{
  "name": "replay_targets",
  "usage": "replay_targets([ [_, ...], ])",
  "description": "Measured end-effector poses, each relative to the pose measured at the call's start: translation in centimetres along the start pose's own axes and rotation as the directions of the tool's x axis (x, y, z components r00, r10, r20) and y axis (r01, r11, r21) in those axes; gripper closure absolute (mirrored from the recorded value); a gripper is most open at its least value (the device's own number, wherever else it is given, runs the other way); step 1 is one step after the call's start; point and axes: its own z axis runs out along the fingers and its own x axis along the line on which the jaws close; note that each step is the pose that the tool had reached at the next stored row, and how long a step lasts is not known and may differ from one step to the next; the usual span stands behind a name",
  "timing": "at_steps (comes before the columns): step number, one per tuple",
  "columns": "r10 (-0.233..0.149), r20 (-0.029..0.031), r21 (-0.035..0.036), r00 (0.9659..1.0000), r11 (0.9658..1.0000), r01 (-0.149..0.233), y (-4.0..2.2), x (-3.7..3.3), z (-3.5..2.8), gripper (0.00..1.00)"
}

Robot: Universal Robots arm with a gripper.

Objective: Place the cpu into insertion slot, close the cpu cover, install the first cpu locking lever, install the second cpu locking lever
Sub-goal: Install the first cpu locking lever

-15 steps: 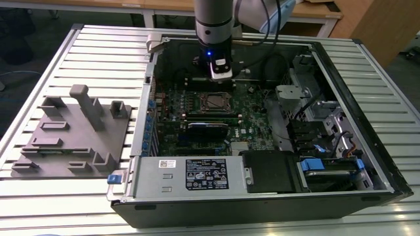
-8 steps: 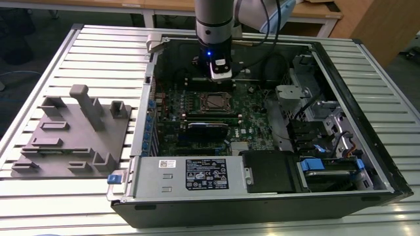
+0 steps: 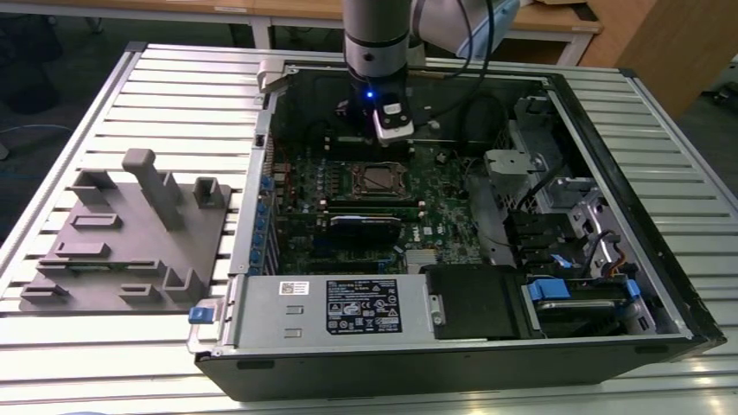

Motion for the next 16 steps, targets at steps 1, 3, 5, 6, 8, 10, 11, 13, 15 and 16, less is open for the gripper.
replay_targets([
  [1, -0.012, -0.0008, 0.0056, 0.9999, 0.9999, 0.012, 0.00, 0.00, 0.00, 0.89],
  [3, -0.032, -0.0027, 0.0218, 0.9995, 0.9992, 0.032, 0.00, 0.00, 0.02, 0.89],
  [5, -0.049, -0.0062, 0.0453, 0.9988, 0.9977, 0.050, -0.01, 0.00, 0.03, 0.89],
  [6, -0.057, -0.0083, 0.0569, 0.9983, 0.9967, 0.057, -0.01, 0.00, 0.03, 0.89],
  [8, -0.071, -0.0115, 0.0756, 0.9974, 0.9946, 0.072, -0.01, 0.00, 0.04, 0.89],
  [10, -0.083, -0.0120, 0.0832, 0.9965, 0.9930, 0.084, -0.04, -0.01, 0.04, 0.89],
  [11, -0.087, -0.0124, 0.0841, 0.9962, 0.9926, 0.087, -0.10, -0.03, 0.02, 0.89],
  [13, -0.092, -0.0127, 0.0841, 0.9957, 0.9922, 0.092, -0.29, -0.09, 0.01, 0.89],
  [15, -0.095, -0.0131, 0.0840, 0.9954, 0.9919, 0.095, -0.58, -0.19, -0.02, 0.89],
  [16, -0.096, -0.0132, 0.0839, 0.9953, 0.9918, 0.096, -0.74, -0.25, -0.03, 0.89],
])
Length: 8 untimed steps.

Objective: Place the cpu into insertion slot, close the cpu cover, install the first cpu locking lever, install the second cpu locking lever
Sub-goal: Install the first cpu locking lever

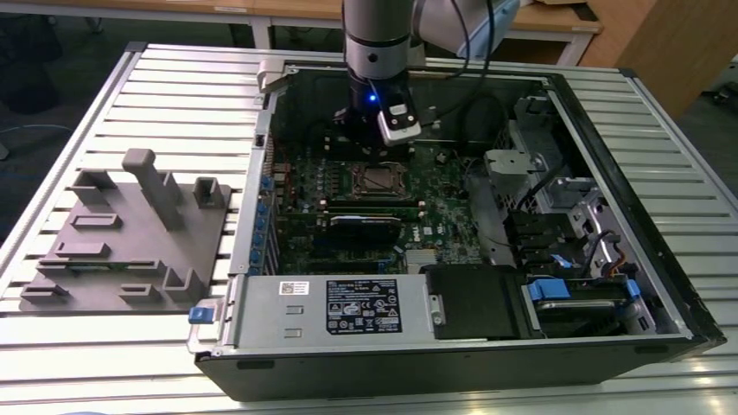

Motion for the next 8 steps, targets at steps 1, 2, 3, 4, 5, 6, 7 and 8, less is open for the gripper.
replay_targets([
  [1, -0.001, 0.0000, -0.0001, 1.0000, 1.0000, 0.001, -0.17, -0.04, 0.00, 0.89],
  [2, -0.002, -0.0001, 0.0001, 1.0000, 1.0000, 0.002, -0.36, -0.08, -0.01, 0.89],
  [3, -0.003, -0.0001, 0.0001, 1.0000, 1.0000, 0.003, -0.55, -0.13, -0.01, 0.89],
  [4, -0.003, -0.0001, 0.0001, 1.0000, 1.0000, 0.003, -0.74, -0.17, -0.02, 0.89],
  [5, -0.004, -0.0001, 0.0001, 1.0000, 1.0000, 0.004, -0.95, -0.22, -0.02, 0.89],
  [6, -0.005, -0.0001, 0.0001, 1.0000, 1.0000, 0.005, -1.15, -0.27, -0.02, 0.89],
  [7, -0.006, -0.0001, 0.0001, 1.0000, 1.0000, 0.006, -1.32, -0.31, -0.03, 0.89],
  [8, -0.006, -0.0002, 0.0002, 1.0000, 1.0000, 0.006, -1.45, -0.34, -0.04, 0.89],
])
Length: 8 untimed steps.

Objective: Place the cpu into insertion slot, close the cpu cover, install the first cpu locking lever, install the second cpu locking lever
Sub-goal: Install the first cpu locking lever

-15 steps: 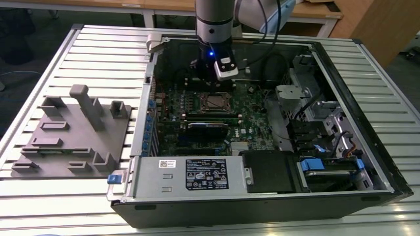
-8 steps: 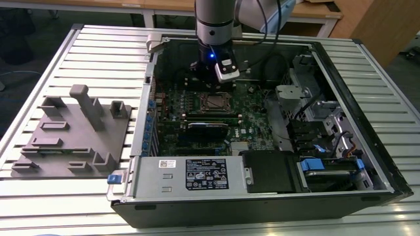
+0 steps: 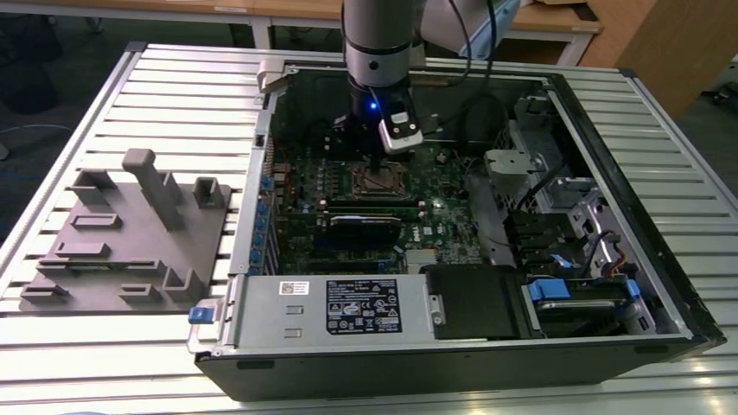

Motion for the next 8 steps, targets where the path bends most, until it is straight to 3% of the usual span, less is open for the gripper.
replay_targets([
  [8, -0.002, -0.0001, -0.0002, 1.0000, 1.0000, 0.002, -0.12, -0.36, 0.03, 0.89],
])
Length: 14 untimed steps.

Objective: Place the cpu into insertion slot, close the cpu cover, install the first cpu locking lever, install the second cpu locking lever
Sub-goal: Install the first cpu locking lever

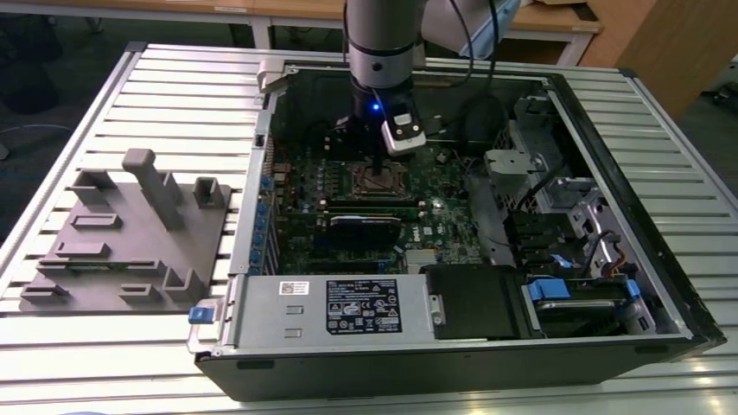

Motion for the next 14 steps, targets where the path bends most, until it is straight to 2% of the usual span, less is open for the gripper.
replay_targets([
  [6, -0.047, -0.0017, -0.0031, 0.9989, 0.9989, 0.047, 0.02, -0.11, 0.07, 0.89],
  [9, -0.048, -0.0018, -0.0029, 0.9988, 0.9988, 0.048, 0.02, -0.12, 0.01, 0.89],
  [14, -0.048, -0.0018, -0.0031, 0.9988, 0.9988, 0.048, 0.05, -0.17, -0.65, 0.89],
])
